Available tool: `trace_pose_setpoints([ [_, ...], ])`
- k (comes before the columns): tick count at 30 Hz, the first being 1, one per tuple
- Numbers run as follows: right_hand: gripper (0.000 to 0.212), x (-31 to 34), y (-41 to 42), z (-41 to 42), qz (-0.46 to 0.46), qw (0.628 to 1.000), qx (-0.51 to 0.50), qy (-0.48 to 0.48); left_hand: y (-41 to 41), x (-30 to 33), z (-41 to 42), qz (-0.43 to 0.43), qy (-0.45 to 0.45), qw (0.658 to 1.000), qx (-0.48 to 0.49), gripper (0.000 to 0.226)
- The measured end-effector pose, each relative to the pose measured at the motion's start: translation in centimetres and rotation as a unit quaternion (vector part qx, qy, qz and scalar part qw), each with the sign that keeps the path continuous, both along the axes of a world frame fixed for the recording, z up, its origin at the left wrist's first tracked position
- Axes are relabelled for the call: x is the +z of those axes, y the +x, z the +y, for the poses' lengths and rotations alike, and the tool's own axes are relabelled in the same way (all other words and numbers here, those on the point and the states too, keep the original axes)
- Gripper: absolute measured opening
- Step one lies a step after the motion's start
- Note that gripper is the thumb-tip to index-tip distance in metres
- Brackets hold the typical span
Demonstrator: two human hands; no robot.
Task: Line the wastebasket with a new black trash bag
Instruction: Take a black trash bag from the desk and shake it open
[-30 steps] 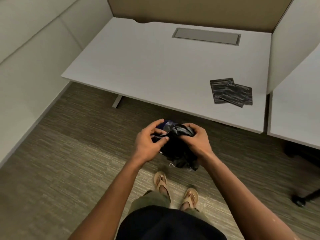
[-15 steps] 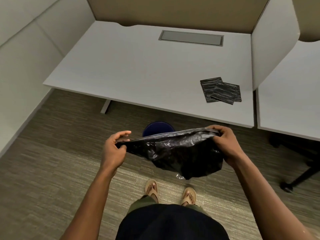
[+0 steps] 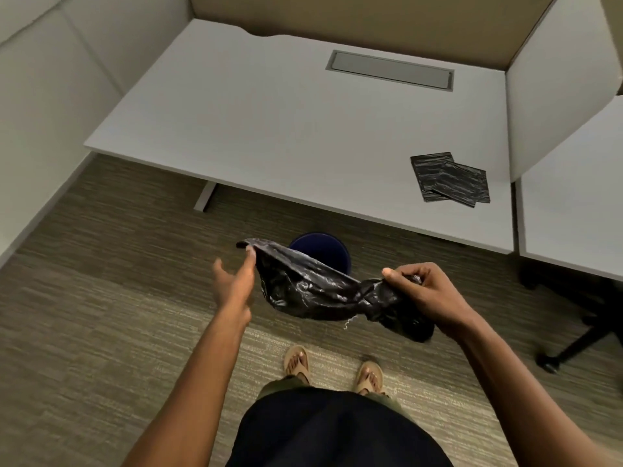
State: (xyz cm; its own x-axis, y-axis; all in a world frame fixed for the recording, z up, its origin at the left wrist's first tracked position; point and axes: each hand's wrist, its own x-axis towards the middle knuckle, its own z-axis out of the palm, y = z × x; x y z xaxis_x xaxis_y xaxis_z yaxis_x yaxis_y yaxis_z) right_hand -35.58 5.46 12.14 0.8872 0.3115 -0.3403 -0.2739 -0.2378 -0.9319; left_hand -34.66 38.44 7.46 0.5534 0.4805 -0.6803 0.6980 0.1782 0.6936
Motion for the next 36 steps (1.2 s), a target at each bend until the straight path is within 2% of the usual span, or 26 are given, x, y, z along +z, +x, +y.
trace_pose_setpoints([
  [1, 0.037, -0.3, -0.2, 0.9, 0.008, 0.999, -0.035, 0.001, -0.3, -0.1, -0.3, 0.034, -0.148, 0.988, 0.022, 0.087],
  [2, 0.036, -0.5, -0.5, 1.9, 0.019, 0.998, -0.065, 0.009, -0.8, -0.1, -0.8, 0.051, -0.255, 0.965, 0.008, 0.089],
  [4, 0.035, -1.1, -1.2, 3.9, 0.045, 0.994, -0.092, 0.034, -1.7, -0.3, -2.5, 0.029, -0.358, 0.932, -0.053, 0.082],
  [7, 0.034, -1.9, -1.9, 6.3, 0.069, 0.987, -0.137, 0.056, -1.9, -0.8, -5.0, -0.024, -0.384, 0.923, -0.028, 0.057],
  [10, 0.028, -2.6, -1.4, 6.8, 0.124, 0.945, -0.291, 0.086, -1.0, -1.6, -5.0, -0.057, -0.340, 0.939, -0.002, 0.036],
  [14, 0.024, -3.6, 0.0, 5.0, 0.188, 0.854, -0.465, 0.137, -0.9, -2.0, -2.7, -0.054, -0.337, 0.939, -0.046, 0.031],
  [18, 0.039, -4.4, 0.4, 3.0, 0.219, 0.791, -0.532, 0.208, -1.5, -2.7, 0.2, -0.041, -0.349, 0.935, -0.041, 0.036],
  [20, 0.045, -5.3, -0.2, 2.9, 0.204, 0.818, -0.510, 0.174, -1.6, -3.2, 1.2, -0.017, -0.349, 0.937, -0.026, 0.042],
  [21, 0.052, -5.8, -0.7, 3.2, 0.179, 0.853, -0.475, 0.119, -1.6, -3.4, 1.4, 0.006, -0.338, 0.941, -0.018, 0.041],
  [23, 0.064, -6.7, -2.0, 3.9, 0.095, 0.927, -0.363, -0.009, -1.6, -3.9, 1.3, 0.051, -0.309, 0.950, 0.007, 0.031],
  [25, 0.061, -7.7, -2.8, 4.6, 0.054, 0.968, -0.232, -0.083, -1.3, -4.1, 1.2, 0.065, -0.308, 0.948, 0.046, 0.024],
  [27, 0.048, -8.7, -2.5, 5.0, 0.054, 0.980, -0.101, -0.165, -0.8, -3.9, 0.8, 0.068, -0.333, 0.937, 0.077, 0.022],
  [29, 0.023, -9.6, -1.4, 5.1, 0.057, 0.961, -0.020, -0.268, -0.3, -3.6, 0.3, 0.072, -0.352, 0.931, 0.069, 0.024],
  [30, 0.006, -9.7, -0.7, 5.3, 0.060, 0.957, -0.032, -0.284, 0.0, -3.4, 0.1, 0.071, -0.356, 0.930, 0.057, 0.026],
  [31, 0.010, -9.3, 0.1, 5.4, 0.065, 0.956, -0.073, -0.276, 0.3, -3.3, 0.0, 0.063, -0.355, 0.932, 0.043, 0.027],
  [33, 0.028, -8.3, 1.8, 5.4, 0.069, 0.957, -0.206, -0.194, 0.8, -3.1, 0.4, 0.015, -0.341, 0.940, 0.006, 0.029],
  [35, 0.026, -7.1, 3.0, 5.0, 0.008, 0.942, -0.314, -0.119, 0.7, -3.5, 1.0, -0.070, -0.306, 0.949, -0.038, 0.034],
  [36, 0.021, -6.7, 3.1, 4.8, -0.039, 0.935, -0.332, -0.120, 0.3, -4.0, 1.3, -0.108, -0.259, 0.958, -0.063, 0.039],
])
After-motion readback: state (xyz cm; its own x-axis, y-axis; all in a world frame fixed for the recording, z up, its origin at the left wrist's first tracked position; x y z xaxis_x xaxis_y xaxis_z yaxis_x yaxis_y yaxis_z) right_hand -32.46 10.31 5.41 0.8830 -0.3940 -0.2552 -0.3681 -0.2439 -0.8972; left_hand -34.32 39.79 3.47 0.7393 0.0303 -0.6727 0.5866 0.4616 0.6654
